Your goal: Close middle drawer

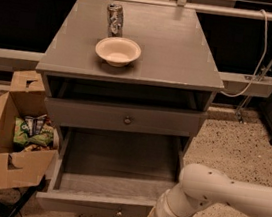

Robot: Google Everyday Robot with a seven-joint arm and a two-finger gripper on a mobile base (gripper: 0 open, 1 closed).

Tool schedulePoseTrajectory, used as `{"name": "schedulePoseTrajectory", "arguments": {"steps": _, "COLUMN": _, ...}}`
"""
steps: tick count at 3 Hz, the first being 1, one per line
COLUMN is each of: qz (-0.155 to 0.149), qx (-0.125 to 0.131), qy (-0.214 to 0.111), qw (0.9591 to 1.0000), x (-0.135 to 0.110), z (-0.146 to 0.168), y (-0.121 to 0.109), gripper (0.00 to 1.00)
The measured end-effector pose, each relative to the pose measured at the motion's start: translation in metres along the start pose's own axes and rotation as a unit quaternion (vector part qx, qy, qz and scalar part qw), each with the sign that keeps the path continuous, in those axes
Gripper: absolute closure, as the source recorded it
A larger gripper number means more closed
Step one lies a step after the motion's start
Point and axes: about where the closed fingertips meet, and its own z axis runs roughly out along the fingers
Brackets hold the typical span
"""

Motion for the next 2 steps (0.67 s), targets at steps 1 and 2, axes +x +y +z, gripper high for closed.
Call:
{"name": "schedulePoseTrajectory", "arguments": {"steps": 1, "qz": 0.007, "qx": -0.058, "qy": 0.005, "qw": 0.9983, "x": -0.001, "z": 0.082, "y": 0.003, "gripper": 1.00}}
{"name": "schedulePoseTrajectory", "arguments": {"steps": 2, "qz": 0.011, "qx": -0.086, "qy": 0.005, "qw": 0.9963, "x": -0.006, "z": 0.152, "y": 0.000, "gripper": 1.00}}
